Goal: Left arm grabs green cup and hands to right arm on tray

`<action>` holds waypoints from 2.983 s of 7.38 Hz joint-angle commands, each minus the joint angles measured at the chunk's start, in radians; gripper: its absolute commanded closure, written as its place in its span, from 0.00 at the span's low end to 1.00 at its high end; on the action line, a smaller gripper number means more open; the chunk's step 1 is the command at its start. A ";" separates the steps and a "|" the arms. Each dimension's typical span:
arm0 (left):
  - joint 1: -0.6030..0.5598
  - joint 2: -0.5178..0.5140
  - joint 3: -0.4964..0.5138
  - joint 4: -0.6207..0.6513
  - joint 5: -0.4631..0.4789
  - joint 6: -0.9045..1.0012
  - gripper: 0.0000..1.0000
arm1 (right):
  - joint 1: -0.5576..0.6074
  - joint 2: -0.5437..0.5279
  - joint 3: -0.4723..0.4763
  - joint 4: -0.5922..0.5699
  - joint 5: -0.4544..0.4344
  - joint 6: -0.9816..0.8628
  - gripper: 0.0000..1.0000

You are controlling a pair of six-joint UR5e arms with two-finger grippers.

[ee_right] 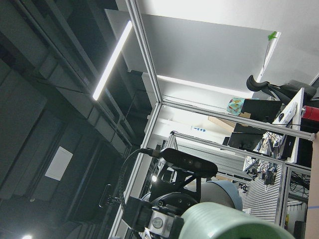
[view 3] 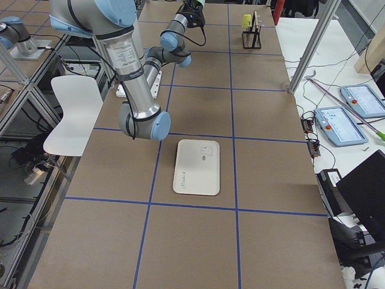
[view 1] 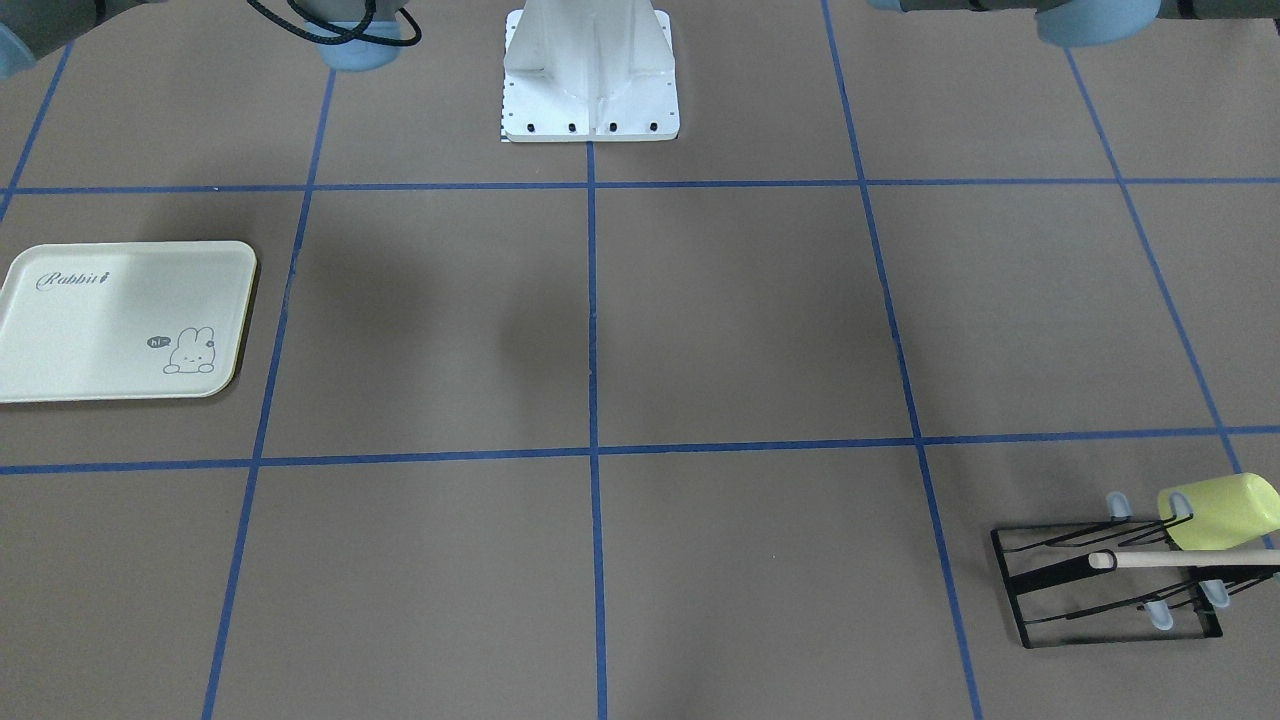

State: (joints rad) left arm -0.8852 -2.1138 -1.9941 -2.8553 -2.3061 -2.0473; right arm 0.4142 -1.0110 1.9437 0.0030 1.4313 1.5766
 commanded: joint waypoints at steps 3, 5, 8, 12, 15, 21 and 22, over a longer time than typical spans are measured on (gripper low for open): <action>0.000 0.000 0.000 0.001 -0.001 -0.001 0.90 | 0.000 0.000 0.001 0.000 0.001 0.000 0.78; 0.003 -0.005 0.000 -0.002 -0.001 0.007 0.01 | 0.000 -0.003 0.001 -0.003 0.000 -0.007 1.00; 0.020 -0.022 0.028 -0.001 -0.010 0.104 0.00 | 0.002 -0.015 0.026 -0.012 0.001 0.005 1.00; 0.018 -0.018 0.031 0.001 -0.009 0.101 0.00 | 0.027 -0.083 0.024 -0.059 0.003 0.002 1.00; 0.017 -0.012 0.035 0.002 -0.009 0.107 0.00 | 0.090 -0.084 0.027 -0.219 0.006 0.002 1.00; 0.012 0.110 0.155 0.063 -0.004 0.300 0.00 | 0.286 -0.110 0.211 -1.221 0.231 -0.056 1.00; 0.008 0.138 0.155 0.168 -0.004 0.408 0.00 | 0.323 -0.116 0.233 -1.344 0.301 -0.108 1.00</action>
State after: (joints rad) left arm -0.8734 -2.0259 -1.8454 -2.7836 -2.3098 -1.7694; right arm 0.6799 -1.1230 2.1377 -1.1490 1.6344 1.5227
